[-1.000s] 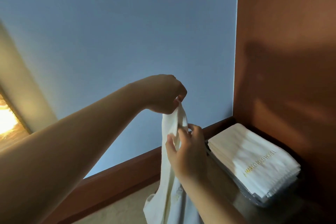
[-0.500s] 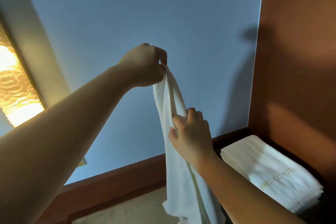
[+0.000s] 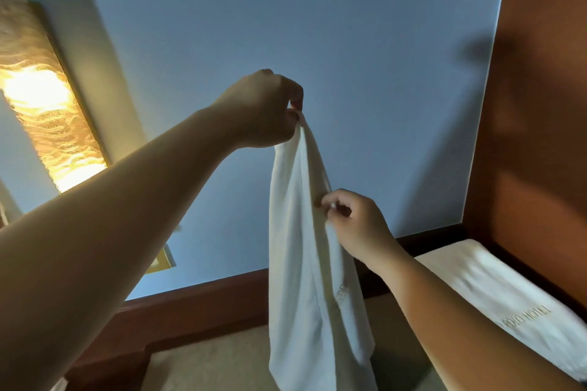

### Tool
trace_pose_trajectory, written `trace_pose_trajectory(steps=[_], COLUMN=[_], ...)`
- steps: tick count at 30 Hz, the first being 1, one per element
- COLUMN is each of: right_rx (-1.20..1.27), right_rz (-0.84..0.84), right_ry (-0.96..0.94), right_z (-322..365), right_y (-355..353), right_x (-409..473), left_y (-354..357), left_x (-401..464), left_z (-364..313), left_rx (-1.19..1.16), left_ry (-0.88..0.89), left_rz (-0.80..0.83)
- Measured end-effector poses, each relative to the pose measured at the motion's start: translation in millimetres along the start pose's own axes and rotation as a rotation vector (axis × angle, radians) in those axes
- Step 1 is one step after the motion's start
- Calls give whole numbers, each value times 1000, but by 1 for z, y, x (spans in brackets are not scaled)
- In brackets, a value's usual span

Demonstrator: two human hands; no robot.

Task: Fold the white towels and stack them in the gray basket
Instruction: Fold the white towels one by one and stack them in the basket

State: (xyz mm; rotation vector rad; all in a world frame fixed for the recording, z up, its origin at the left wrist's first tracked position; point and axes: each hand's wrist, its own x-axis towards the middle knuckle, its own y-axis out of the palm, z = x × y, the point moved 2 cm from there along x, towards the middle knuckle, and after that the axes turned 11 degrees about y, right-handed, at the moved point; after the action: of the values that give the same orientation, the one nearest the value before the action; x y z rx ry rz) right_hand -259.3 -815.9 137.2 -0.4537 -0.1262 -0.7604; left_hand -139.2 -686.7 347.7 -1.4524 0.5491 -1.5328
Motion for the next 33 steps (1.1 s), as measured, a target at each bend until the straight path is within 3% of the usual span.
trace_pose_trajectory(steps=[2, 5, 8, 13, 17, 21, 26, 33], right_rx=[127, 96, -115, -481, -368, -291, -290, -148], right_rz=[53, 58, 72, -80, -41, -250, -379, -266], right_ry=[51, -1, -114, -292, -401, -522, -411, -301], right_z=[2, 6, 8, 0, -15, -26, -26, -17], right_y=[-8, -20, -28, -32, -25, -11, 7, 32], right_x=[1, 3, 5, 6, 1, -13, -17, -23], left_y=[-1, 1, 7, 11, 12, 11, 10, 11], left_x=[-1, -8, -14, -22, -23, -18, -13, -14], left_z=[2, 10, 16, 16, 12, 5, -7, -11], left_rx=[19, 45, 41, 39, 45, 42, 49, 74], left_ry=[-2, -28, -62, -84, -87, -83, -49, -68], left_rz=[2, 22, 48, 59, 72, 71, 66, 93])
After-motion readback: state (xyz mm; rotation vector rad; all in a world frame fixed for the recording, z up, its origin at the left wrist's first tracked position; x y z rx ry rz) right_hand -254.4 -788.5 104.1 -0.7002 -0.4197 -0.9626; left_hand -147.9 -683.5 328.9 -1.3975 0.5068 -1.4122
